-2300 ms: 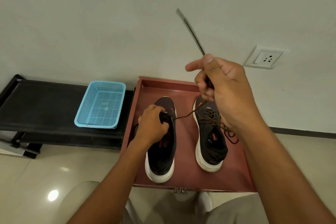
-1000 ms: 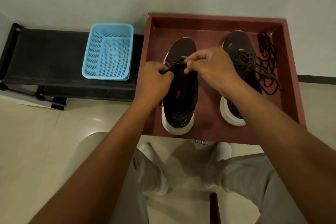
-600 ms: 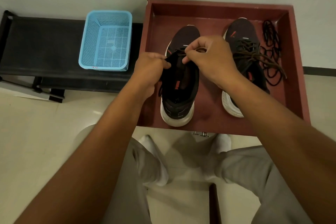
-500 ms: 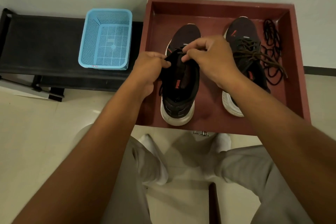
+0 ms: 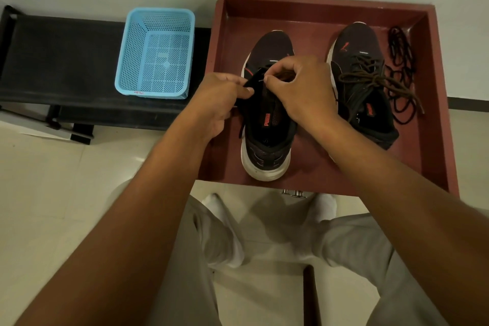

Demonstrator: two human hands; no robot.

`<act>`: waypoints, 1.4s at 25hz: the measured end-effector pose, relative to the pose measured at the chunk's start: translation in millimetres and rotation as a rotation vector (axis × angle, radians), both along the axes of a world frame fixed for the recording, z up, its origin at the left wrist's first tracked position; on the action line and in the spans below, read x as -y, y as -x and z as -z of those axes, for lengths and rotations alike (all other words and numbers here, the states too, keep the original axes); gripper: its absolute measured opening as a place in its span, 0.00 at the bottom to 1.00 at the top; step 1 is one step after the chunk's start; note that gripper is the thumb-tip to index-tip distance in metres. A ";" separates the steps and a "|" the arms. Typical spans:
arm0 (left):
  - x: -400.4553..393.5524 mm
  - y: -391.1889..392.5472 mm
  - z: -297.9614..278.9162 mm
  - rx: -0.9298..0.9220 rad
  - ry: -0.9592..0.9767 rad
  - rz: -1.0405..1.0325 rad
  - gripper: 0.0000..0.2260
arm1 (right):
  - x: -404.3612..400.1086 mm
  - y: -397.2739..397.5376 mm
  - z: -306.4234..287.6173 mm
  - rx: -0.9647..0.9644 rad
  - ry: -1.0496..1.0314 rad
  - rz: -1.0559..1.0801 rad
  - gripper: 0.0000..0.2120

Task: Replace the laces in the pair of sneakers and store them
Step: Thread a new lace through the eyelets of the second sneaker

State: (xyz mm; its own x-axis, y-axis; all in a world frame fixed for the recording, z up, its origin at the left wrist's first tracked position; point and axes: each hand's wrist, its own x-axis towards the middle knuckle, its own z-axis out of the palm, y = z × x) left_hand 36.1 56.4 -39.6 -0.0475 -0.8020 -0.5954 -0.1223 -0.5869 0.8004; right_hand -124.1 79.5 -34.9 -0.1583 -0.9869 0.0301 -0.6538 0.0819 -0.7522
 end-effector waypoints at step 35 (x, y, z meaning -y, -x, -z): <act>14.9 -17.3 -7.8 0.900 0.693 0.160 0.15 | -8.3 4.9 -10.3 -0.406 -0.062 -0.037 0.17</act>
